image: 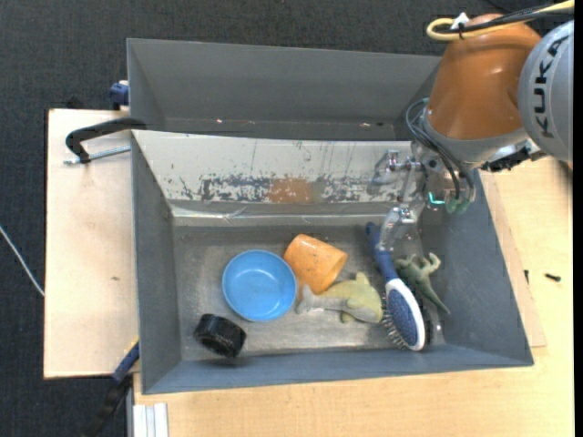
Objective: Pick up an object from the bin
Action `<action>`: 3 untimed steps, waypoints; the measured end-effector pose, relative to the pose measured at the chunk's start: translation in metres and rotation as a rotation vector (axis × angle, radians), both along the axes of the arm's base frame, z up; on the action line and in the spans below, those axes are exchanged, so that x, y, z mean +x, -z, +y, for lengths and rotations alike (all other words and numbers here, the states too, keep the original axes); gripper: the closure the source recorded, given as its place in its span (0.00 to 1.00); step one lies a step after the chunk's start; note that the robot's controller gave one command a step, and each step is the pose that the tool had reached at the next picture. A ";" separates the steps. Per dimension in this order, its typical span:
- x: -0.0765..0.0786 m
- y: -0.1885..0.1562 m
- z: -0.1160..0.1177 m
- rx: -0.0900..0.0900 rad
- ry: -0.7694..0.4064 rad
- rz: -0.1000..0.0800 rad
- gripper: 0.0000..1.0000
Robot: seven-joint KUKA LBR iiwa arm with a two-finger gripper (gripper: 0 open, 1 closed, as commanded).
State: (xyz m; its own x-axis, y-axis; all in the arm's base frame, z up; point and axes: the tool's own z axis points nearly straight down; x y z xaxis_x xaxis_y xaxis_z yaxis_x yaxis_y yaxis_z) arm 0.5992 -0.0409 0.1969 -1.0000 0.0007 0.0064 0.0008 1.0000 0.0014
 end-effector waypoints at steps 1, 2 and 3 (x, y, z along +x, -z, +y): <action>-0.095 0.127 -0.010 0.000 -0.160 -0.008 0.00; -0.106 0.095 0.023 0.000 -0.257 -0.012 0.00; -0.106 0.096 0.041 0.001 -0.390 -0.011 0.00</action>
Offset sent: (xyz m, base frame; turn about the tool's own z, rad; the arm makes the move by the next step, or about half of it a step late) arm -0.0950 -0.0106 -0.1269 -0.1617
